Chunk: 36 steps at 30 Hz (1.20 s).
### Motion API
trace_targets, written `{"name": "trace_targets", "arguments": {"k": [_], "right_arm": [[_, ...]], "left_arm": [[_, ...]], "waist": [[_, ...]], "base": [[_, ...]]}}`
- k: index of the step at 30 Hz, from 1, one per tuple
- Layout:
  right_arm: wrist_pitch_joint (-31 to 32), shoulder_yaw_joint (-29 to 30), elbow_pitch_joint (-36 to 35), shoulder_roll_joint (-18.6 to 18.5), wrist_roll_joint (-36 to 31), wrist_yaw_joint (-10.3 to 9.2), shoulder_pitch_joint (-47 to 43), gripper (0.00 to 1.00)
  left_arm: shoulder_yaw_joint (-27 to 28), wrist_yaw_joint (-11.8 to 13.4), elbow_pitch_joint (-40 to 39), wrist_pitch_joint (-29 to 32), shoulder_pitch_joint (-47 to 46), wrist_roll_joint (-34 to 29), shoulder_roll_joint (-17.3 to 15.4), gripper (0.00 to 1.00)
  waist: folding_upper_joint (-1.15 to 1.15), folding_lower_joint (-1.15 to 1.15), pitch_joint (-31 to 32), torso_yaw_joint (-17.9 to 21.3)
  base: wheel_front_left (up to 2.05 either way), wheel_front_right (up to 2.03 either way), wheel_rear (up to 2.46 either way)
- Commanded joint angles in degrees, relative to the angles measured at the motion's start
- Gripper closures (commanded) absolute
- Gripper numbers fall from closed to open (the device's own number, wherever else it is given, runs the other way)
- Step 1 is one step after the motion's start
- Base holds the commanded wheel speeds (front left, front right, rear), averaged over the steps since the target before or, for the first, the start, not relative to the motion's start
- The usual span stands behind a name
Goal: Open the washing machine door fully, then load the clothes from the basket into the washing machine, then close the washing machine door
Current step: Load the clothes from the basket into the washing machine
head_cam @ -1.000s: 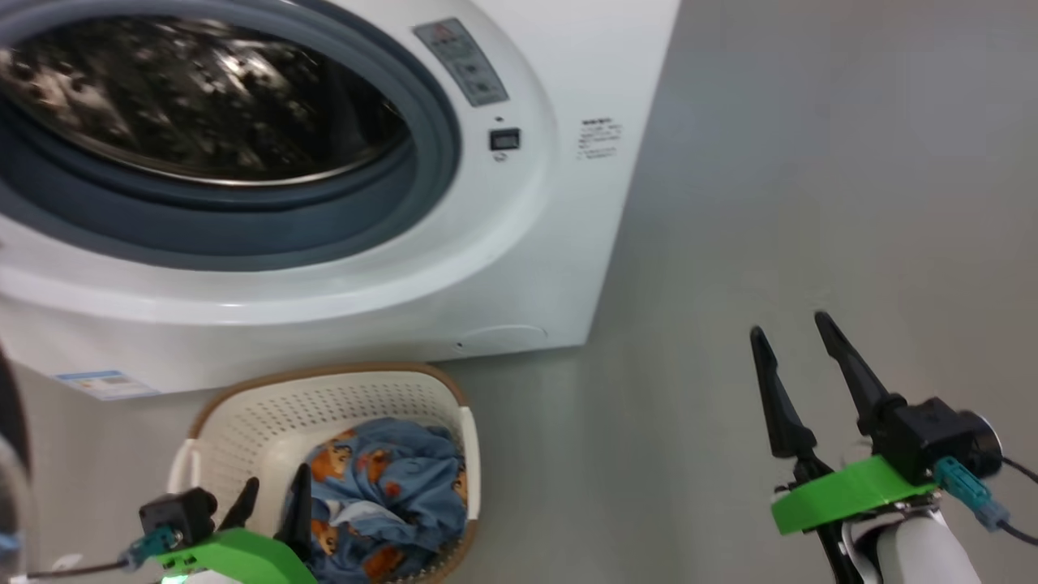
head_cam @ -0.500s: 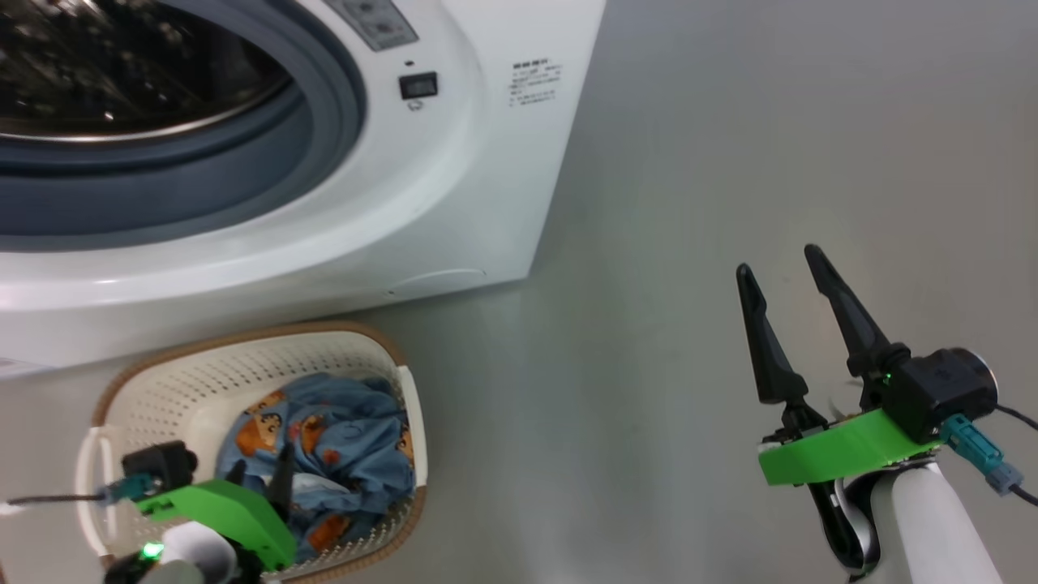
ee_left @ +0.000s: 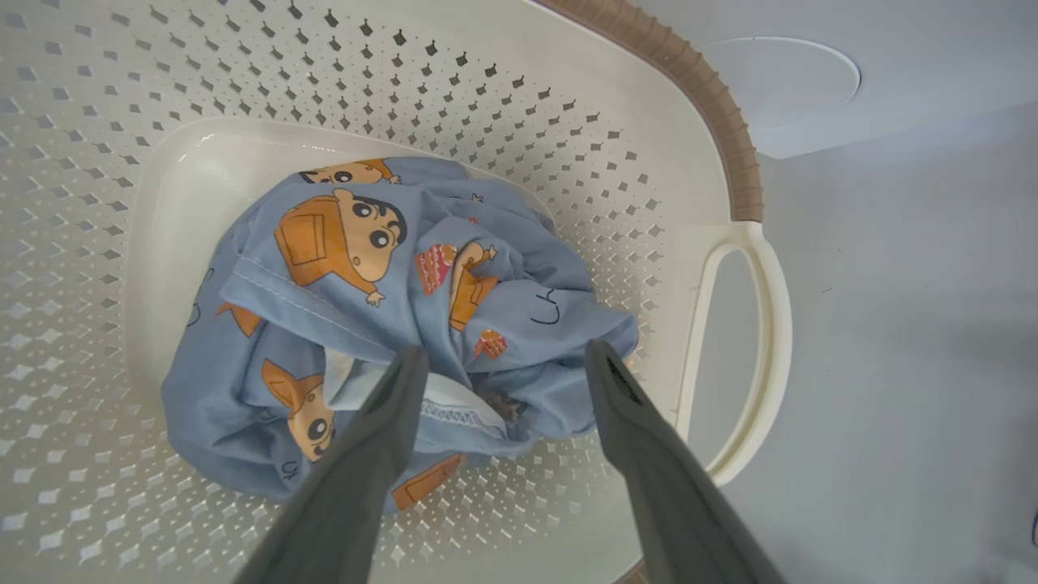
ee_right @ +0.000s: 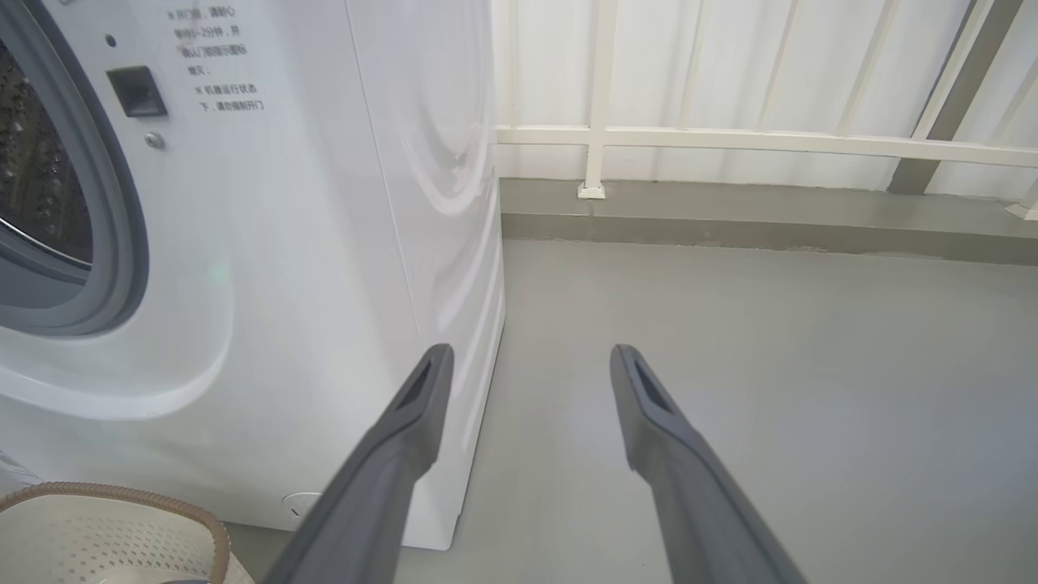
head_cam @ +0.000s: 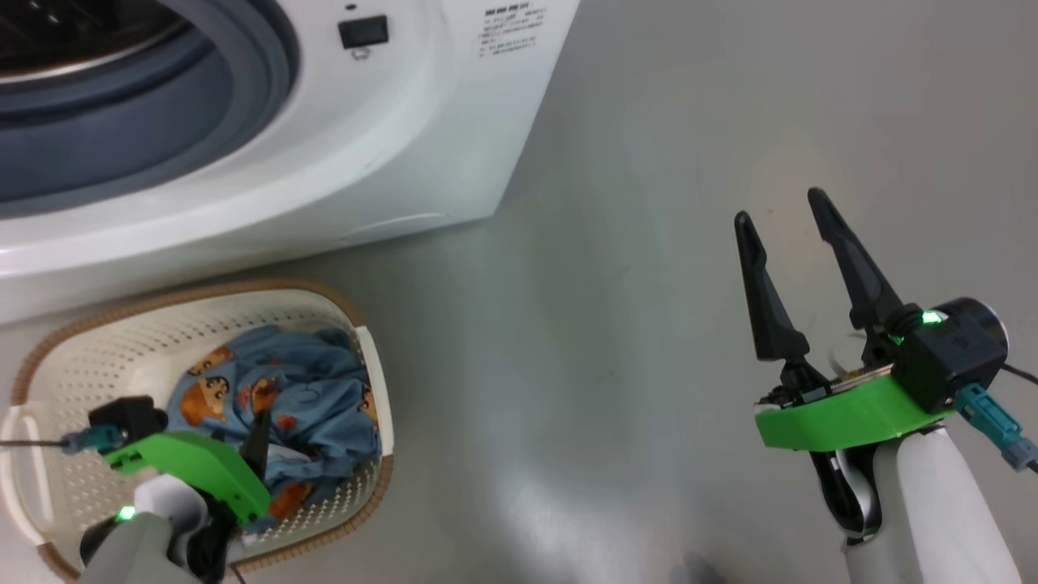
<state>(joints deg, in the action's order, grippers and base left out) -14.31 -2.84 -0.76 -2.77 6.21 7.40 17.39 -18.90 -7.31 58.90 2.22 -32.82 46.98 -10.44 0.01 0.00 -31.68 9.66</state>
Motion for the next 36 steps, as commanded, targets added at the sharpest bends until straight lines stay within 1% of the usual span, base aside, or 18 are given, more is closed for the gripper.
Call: {"name": "trace_targets", "arguments": {"k": [1, 9, 24, 36], "right_arm": [[-0.69, -1.24, -1.70, -0.10, -0.26, 0.09, 0.37, 0.00], [-0.69, -1.27, -3.37, -0.10, -1.49, 0.09, 2.14, 0.00], [-0.69, 0.77, -7.02, -0.10, -2.41, 0.09, 2.68, 0.00], [-0.69, 2.29, -9.09, -0.10, -2.28, 0.09, 2.44, 0.00]], "left_arm": [[1.07, -0.17, -0.19, 0.26, -0.58, 0.85, -1.96, 0.00], [-2.16, -0.17, 1.52, 0.59, -4.24, 4.53, -3.36, 0.00], [-6.73, -0.17, 4.59, 0.26, -11.02, 8.35, -4.92, 0.00], [-9.82, -0.17, 7.78, -0.59, -14.06, 10.07, -5.24, 0.00]], "waist": [[-0.01, 0.00, -1.90, 0.62], [-0.01, 0.00, -6.26, 0.85], [-0.01, 0.00, -13.19, 1.00], [-0.01, 0.00, -15.54, 1.13]], "base": [[0.00, 0.00, 0.00], [0.00, 0.00, 0.00], [0.00, 0.00, 0.00], [0.00, 0.00, 0.00]]}}
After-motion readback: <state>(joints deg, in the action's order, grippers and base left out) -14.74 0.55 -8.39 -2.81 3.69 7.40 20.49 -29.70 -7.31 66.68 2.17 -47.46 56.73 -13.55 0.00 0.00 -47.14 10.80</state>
